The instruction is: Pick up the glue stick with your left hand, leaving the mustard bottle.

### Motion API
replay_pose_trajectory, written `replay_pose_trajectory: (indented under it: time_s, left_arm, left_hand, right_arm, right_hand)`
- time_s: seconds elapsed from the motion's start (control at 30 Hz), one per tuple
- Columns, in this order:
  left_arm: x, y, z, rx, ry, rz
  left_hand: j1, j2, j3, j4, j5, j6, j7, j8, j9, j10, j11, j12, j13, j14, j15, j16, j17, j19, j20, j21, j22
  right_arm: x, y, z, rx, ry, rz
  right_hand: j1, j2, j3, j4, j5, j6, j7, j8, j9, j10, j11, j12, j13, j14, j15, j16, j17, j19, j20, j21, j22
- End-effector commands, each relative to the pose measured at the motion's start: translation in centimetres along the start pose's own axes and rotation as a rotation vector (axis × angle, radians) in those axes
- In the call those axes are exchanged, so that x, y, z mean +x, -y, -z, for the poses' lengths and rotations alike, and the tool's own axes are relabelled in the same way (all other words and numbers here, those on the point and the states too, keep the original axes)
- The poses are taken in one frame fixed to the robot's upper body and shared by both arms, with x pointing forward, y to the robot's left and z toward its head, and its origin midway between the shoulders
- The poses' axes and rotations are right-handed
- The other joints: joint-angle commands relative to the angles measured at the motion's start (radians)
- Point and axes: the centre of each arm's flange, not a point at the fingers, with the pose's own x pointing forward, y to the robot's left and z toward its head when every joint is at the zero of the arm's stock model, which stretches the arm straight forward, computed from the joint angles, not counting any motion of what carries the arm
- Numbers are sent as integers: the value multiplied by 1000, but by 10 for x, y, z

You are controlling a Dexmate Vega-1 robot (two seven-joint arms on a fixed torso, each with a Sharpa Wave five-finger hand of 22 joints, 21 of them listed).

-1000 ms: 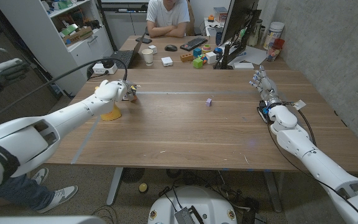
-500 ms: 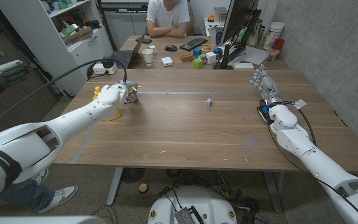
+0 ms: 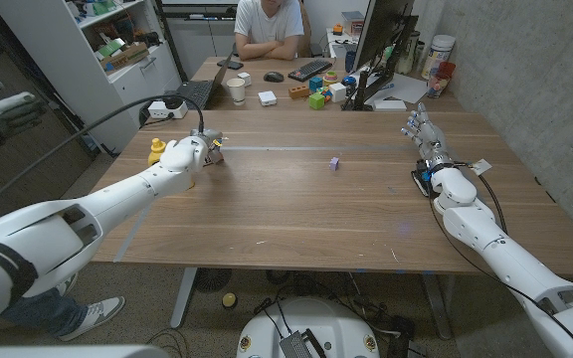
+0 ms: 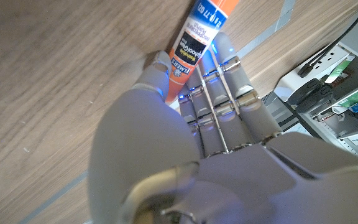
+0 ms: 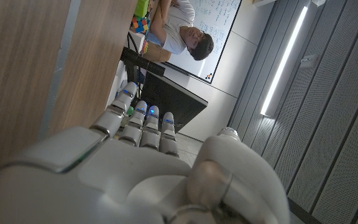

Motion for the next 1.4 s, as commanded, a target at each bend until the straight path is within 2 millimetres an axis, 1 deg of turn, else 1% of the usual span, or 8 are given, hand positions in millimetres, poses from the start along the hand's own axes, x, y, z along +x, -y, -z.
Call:
replay_pose_trajectory:
  time_s: [0.03, 0.07, 0.3, 0.6, 0.77, 1.07, 1.1, 1.4]
  left_arm:
    - [-5, -5, 5, -14, -16, -7]
    - [-6, -6, 6, -14, -18, -12]
    - [-12, -14, 10, -27, -35, -14]
    - [-17, -24, 14, -23, -38, -28]
    - [-19, -32, 17, -16, -38, -41]
    - [-22, -54, 25, 4, -50, -79]
    - [-23, -57, 26, 4, -50, -85]
    - [-31, -82, 31, 8, -60, -138]
  left_hand:
    - [67, 80, 18, 9, 3, 130, -29, 5, 15, 104, -101, 1, 48, 113, -119, 1, 9, -8, 8, 5, 1]
    - [67, 80, 17, 10, 3, 130, -29, 4, 16, 104, -104, 1, 50, 111, -118, 0, 9, -11, 10, 4, 1]
    - [66, 82, 14, 12, 3, 131, -28, 4, 16, 102, -101, 1, 57, 113, -117, -1, 12, -16, 13, 4, 0]
    - [68, 85, 11, 12, 3, 130, -22, 3, 17, 106, -98, 3, 65, 119, -116, 1, 15, -18, 16, 6, 0]
    - [69, 86, 9, 12, 3, 130, -23, 3, 18, 108, -100, 4, 70, 118, -118, -1, 16, -19, 16, 7, 0]
    - [70, 88, 4, 12, 3, 133, -26, 3, 19, 109, -99, 6, 79, 120, -118, 2, 22, -22, 18, 9, 0]
    - [70, 88, 3, 12, 3, 133, -25, 3, 19, 110, -103, 6, 80, 120, -118, 2, 22, -25, 20, 8, 0]
    - [70, 93, -3, 14, 3, 131, -28, 2, 20, 110, -102, 7, 91, 119, -117, 5, 30, -28, 22, 10, -1]
  right_arm:
    - [2, -5, -5, 4, 11, -9]
    - [2, -5, -6, 5, 13, -9]
    - [2, -8, -9, 2, 17, -14]
    - [1, -8, -12, 3, 25, -16]
    - [1, -8, -15, 3, 33, -16]
    - [0, -9, -19, 13, 54, -16]
    - [0, -9, -20, 15, 57, -17]
    - [-1, -10, -22, 22, 76, -19]
  right_hand:
    - [-1, -1, -4, 1, 0, 9, -2, -2, 6, 8, 4, 0, 6, 10, -2, 3, 4, 7, 0, 2, 3]
    - [-1, -1, -4, 1, 0, 9, -2, -3, 6, 7, 4, 0, 6, 10, -2, 3, 4, 7, 0, 2, 3]
    - [-2, -1, -4, 1, 0, 9, -2, -3, 6, 10, 7, 1, 6, 11, -1, 3, 5, 8, 0, 2, 3]
    - [-3, -1, -5, 1, 0, 9, -1, -3, 6, 10, 7, 0, 7, 13, -1, 3, 5, 8, 0, 2, 3]
    - [-3, -1, -5, 1, 0, 11, 0, -3, 6, 10, 4, 0, 7, 14, -2, 4, 6, 9, 0, 2, 3]
    - [-4, -1, -5, 0, 0, 13, 1, -2, 6, 12, 8, 1, 7, 14, -2, 3, 6, 9, 0, 2, 3]
    - [-4, -1, -5, 0, 0, 14, 0, -2, 6, 12, 8, 1, 7, 14, -2, 3, 6, 9, 0, 2, 3]
    - [-4, 0, -5, 0, 1, 15, 1, -2, 6, 16, 7, 2, 7, 21, -6, 5, 6, 19, -4, 5, 3]
